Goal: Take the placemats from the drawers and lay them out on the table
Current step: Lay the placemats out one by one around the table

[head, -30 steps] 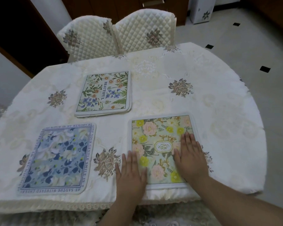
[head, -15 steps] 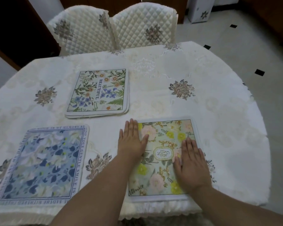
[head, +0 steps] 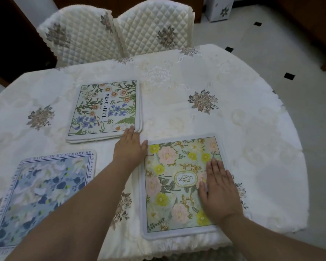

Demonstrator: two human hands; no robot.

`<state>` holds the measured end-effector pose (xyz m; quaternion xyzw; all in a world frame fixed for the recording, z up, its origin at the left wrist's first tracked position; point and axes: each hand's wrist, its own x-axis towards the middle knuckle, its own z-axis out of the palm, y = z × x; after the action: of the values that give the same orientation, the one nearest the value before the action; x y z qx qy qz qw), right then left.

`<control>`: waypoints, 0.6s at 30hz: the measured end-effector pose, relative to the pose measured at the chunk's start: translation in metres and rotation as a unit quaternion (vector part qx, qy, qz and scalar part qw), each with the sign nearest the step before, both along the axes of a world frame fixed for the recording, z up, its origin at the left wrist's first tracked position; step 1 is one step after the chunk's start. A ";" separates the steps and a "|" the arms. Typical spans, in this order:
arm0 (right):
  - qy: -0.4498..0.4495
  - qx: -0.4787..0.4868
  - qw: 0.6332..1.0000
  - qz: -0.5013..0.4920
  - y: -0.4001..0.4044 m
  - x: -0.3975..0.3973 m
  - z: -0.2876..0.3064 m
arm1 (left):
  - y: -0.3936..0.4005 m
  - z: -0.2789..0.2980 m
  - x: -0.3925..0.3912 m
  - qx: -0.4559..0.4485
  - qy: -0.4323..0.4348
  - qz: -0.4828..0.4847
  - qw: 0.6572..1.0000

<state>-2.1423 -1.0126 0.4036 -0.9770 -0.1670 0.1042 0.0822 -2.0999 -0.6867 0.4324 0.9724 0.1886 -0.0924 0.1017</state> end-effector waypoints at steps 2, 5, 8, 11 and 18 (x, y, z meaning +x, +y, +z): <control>-0.002 0.001 1.000 -0.002 0.000 0.000 -0.001 | 0.000 -0.001 -0.003 0.002 0.004 -0.003 1.000; -0.006 0.004 1.000 -0.003 -0.001 0.000 -0.001 | 0.003 0.000 -0.006 -0.010 -0.010 0.010 1.000; -0.008 0.006 1.000 -0.004 0.000 0.000 -0.002 | 0.008 0.006 -0.005 -0.022 -0.038 0.031 0.999; -0.012 0.008 1.000 -0.003 0.000 0.001 -0.003 | 0.010 0.010 -0.003 -0.030 -0.066 0.046 0.996; -0.017 0.019 1.000 -0.003 -0.001 0.001 -0.005 | 0.014 0.010 -0.001 -0.041 -0.028 0.034 0.998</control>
<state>-2.1418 -1.0132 0.3990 -0.9773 -0.1673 0.0843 0.0988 -2.1004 -0.6724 0.4422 0.9628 0.2142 -0.0689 0.1498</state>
